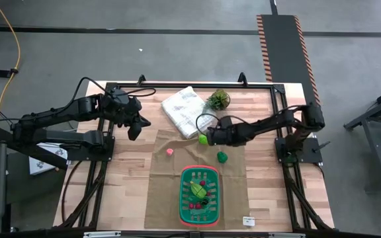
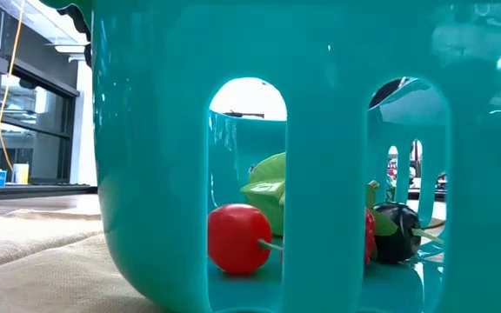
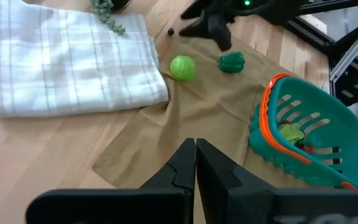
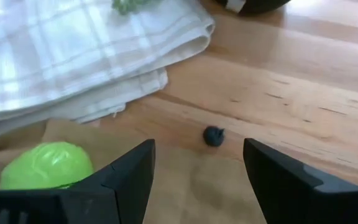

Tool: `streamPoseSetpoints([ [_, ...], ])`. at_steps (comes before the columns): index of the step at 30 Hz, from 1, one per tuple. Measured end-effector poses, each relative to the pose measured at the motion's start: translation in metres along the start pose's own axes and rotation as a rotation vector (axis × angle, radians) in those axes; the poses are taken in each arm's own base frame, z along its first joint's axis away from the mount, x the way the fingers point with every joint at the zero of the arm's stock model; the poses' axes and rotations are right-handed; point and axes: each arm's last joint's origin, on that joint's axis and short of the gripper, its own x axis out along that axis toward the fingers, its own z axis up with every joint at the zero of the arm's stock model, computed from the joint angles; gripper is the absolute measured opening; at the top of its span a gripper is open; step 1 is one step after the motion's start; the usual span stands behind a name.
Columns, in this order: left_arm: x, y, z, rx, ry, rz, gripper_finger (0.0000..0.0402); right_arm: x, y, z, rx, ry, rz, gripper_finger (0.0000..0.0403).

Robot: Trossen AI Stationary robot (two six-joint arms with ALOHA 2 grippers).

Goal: Pick and placing Produce into tupperware
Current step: Put the blueberry into the blue bin

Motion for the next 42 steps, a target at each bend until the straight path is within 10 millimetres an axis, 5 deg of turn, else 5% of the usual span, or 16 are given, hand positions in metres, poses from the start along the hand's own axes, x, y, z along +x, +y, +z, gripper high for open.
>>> streamPoseSetpoints([
  [18, 0.0, 0.001, -0.005, -0.01, 0.047, 0.015, 0.0003, -0.004, -0.005, -0.007, 0.05, 0.004, -0.058, 0.0236],
  [28, 0.0, 0.001, -0.006, -0.013, 0.06, 0.007, 0.0003, 0.015, 0.004, -0.023, 0.055, -0.031, -0.068, 0.0236],
  [42, 0.0, 0.002, -0.008, -0.018, 0.084, 0.015, 0.0003, 0.022, 0.001, -0.012, 0.056, -0.047, -0.08, 0.0236],
])
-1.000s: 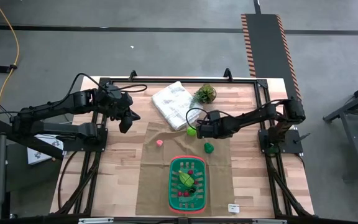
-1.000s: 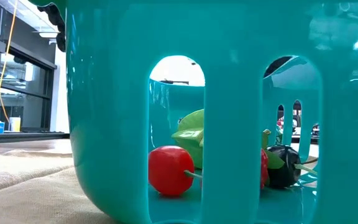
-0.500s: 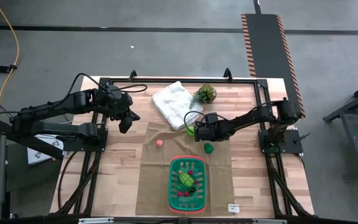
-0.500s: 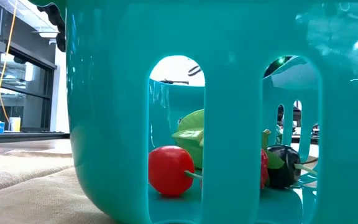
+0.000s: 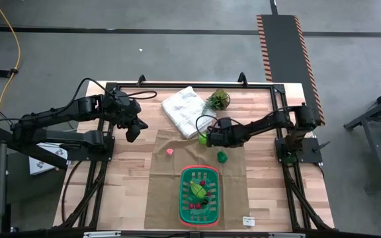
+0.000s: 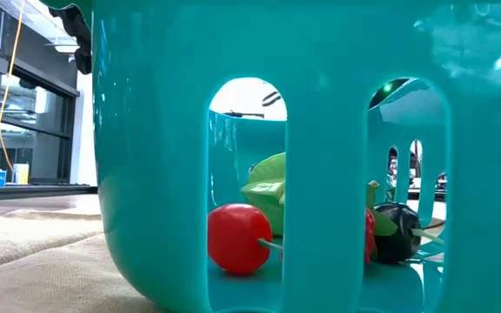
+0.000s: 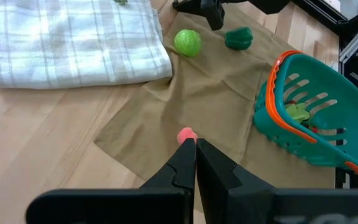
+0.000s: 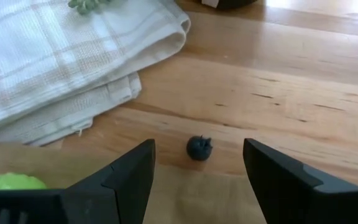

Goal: Pick and placing Produce into tupperware
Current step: Put the blueberry into the blue bin

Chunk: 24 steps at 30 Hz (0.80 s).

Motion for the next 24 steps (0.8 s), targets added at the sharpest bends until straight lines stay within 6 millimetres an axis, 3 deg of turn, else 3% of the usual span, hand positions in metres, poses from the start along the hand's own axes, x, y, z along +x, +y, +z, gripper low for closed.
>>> streamPoseSetpoints([
  [13, 0.0, 0.0, 0.0, 0.0, 0.0, 0.0, 0.0003, 0.006, -0.002, 0.007, -0.011, 0.01, -0.014, 0.0236],
  [24, 0.0, 0.0, -0.001, -0.001, 0.006, 0.002, 0.0003, 0.012, 0.002, -0.005, -0.037, -0.031, -0.023, 0.0236],
])
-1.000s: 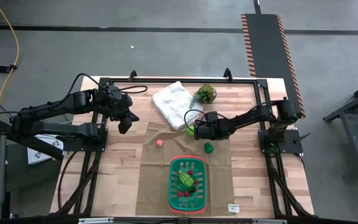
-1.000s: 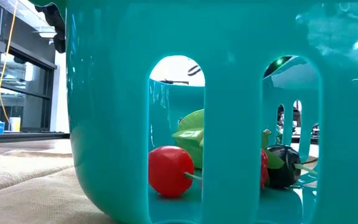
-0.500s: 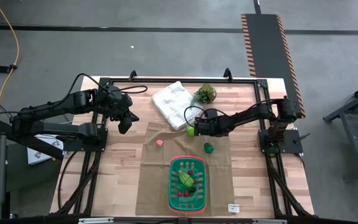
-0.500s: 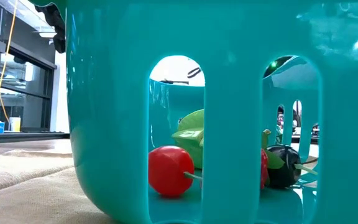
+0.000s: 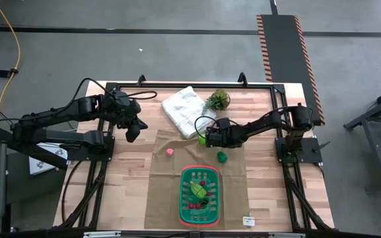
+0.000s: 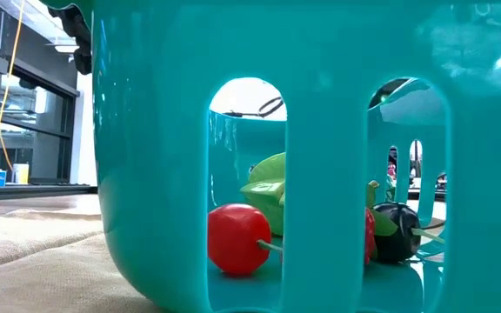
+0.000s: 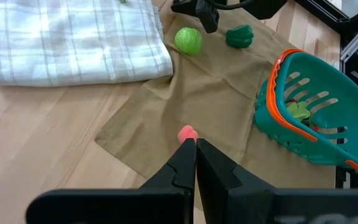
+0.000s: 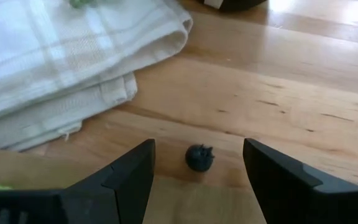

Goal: Pick and placing Produce into tupperware
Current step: Put the blueberry into the blue bin

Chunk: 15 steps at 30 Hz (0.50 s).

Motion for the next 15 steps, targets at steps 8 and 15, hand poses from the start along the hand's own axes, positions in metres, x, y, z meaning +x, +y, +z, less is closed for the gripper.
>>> streamPoseSetpoints([
  [8, 0.0, 0.0, 0.0001, 0.0, -0.001, 0.0, 0.0003, 0.0002, -0.0004, 0.0016, -0.002, -0.043, -0.013, 0.0236],
  [15, 0.0, 0.0, 0.0001, 0.0, -0.001, 0.0, 0.0003, 0.002, -0.0001, 0.0, -0.006, -0.042, -0.017, 0.0236],
])
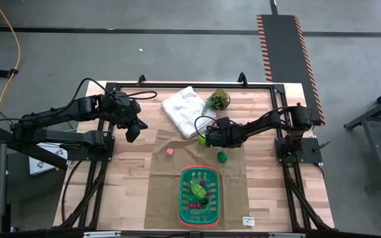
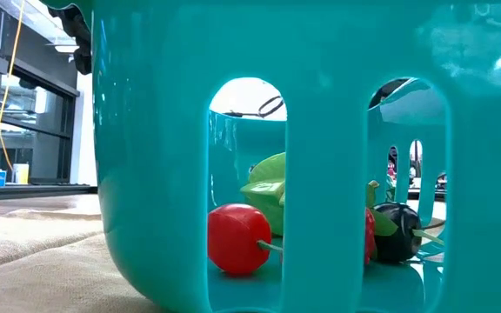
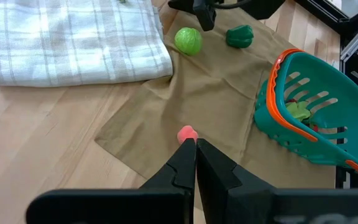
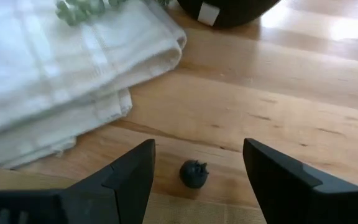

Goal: Pick and placing Produce into tupperware
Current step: Put the blueberry into the blue bin

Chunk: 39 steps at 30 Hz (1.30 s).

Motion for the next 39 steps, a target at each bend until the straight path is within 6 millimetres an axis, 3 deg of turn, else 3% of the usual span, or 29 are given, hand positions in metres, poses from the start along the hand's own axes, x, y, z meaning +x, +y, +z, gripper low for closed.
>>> streamPoseSetpoints([
  [10, 0.0, 0.0, 0.0, 0.0, 0.001, -0.006, 0.0003, 0.005, 0.002, -0.011, -0.002, -0.019, -0.016, 0.0236],
  [39, 0.0, 0.0, 0.0, -0.009, 0.004, -0.014, 0.0003, 0.003, 0.002, -0.015, 0.024, 0.013, -0.012, 0.0223],
])
